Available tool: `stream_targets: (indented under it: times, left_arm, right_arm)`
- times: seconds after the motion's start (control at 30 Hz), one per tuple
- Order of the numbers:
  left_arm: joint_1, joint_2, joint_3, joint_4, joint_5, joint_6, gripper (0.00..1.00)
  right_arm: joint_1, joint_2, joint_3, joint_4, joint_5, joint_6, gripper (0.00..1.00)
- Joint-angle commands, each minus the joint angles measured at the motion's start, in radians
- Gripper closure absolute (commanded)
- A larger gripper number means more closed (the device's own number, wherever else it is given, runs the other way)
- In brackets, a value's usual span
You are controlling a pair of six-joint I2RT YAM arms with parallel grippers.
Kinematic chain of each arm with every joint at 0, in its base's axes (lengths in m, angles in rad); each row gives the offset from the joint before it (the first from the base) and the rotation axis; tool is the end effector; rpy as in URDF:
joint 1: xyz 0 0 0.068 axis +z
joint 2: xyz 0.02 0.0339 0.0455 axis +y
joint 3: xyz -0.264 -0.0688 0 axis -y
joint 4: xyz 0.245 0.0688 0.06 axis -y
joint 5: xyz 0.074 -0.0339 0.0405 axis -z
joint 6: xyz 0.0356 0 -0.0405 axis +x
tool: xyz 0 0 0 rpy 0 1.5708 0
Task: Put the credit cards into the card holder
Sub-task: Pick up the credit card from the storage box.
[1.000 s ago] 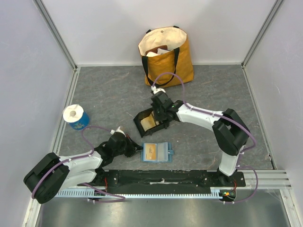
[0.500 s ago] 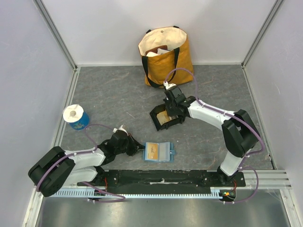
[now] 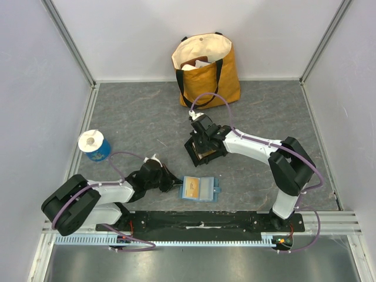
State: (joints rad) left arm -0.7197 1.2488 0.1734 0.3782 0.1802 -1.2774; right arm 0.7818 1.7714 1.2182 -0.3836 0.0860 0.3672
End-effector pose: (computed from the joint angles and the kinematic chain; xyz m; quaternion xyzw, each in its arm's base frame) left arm 0.1381 -0.1296 0.1069 -0.2118 0.8781 -0.3984 0.1596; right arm 0.2700 0.2638 0.2063 -0.1823 0.9317 0.1349 0.2836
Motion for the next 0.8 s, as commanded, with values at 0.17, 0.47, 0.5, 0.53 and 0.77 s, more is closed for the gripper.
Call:
stream_targets:
  times: [0.17,0.47,0.5,0.53,0.77]
  left_arm:
    - [0.000,0.090,0.005,-0.059,-0.004,0.072,0.98]
    - [-0.001,0.107,0.006,-0.041,0.007,0.070,0.98]
    - [0.000,0.104,0.006,-0.041,0.008,0.072,0.98]
    - [0.000,0.103,0.006,-0.041,0.007,0.070,0.98]
    - [0.000,0.100,0.003,-0.041,0.007,0.069,0.98]
  right_arm:
    - [0.010,0.016,0.032,0.014,-0.066,0.027,0.80]
    - [0.010,-0.009,0.035,0.032,-0.130,0.044,0.53]
    - [0.011,-0.010,0.035,0.034,-0.140,0.044,0.52]
    - [0.011,-0.012,0.037,0.035,-0.147,0.047,0.52]
    - [0.011,-0.035,0.033,0.043,-0.184,0.059,0.51]
